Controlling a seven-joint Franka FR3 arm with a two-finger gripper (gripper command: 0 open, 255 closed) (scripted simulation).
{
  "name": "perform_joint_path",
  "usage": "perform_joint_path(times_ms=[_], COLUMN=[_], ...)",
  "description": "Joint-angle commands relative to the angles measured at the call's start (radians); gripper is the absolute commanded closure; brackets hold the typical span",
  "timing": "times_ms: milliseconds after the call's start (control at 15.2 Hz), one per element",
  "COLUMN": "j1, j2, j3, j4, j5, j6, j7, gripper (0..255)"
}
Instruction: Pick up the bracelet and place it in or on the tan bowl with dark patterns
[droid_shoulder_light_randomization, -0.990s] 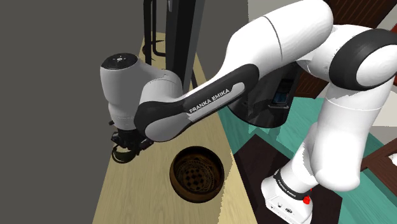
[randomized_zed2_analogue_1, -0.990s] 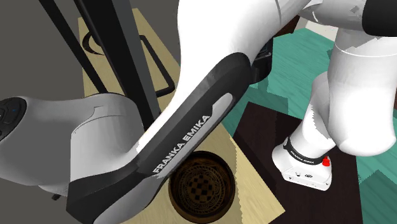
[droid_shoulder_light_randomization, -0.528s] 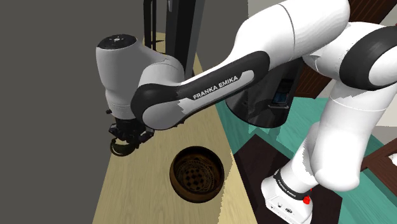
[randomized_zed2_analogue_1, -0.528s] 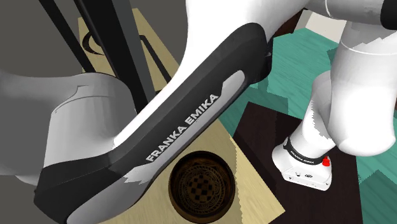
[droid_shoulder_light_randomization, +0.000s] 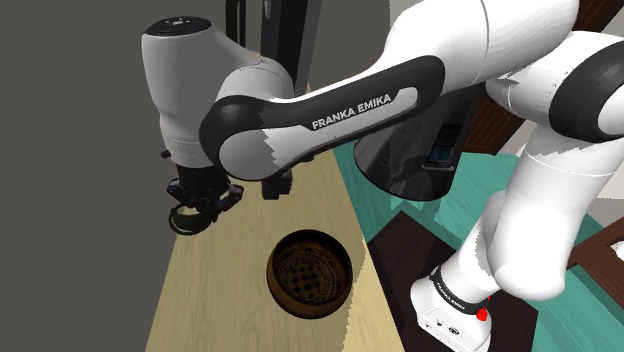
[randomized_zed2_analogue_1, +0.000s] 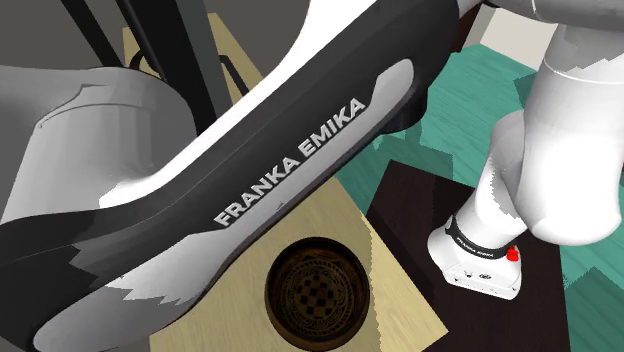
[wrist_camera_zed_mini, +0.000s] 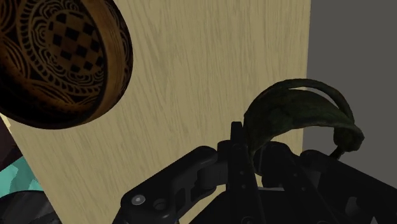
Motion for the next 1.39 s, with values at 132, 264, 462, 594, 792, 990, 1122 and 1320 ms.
perform_joint_path(times_ms=[132, 264, 462, 594, 792, 990, 1122, 1320], j1=[-0.001, -0.022, -0.042, -0.046, -0.037, -0.013, 0.009, 0.05], j2=[-0.014, -0.101, -0.231, -0.318, -0.448, -0.578, -0.666, -0.799], j3=[0.003, 0.012, 0.02, 0.02, 0.011, -0.005, -0.019, -0.04], j4=[0.028, -0.083, -0.237, -0.332, -0.464, -0.587, -0.663, -0.772], j5=[0.01, 0.049, 0.115, 0.162, 0.232, 0.296, 0.334, 0.383], j6=[-0.041, -0.006, 0.036, 0.056, 0.073, 0.075, 0.068, 0.045], j7=[-0.007, -0.023, -0.055, -0.081, -0.121, -0.159, -0.18, -0.204], gripper=[255, 255, 255, 255, 255, 255, 255, 255])
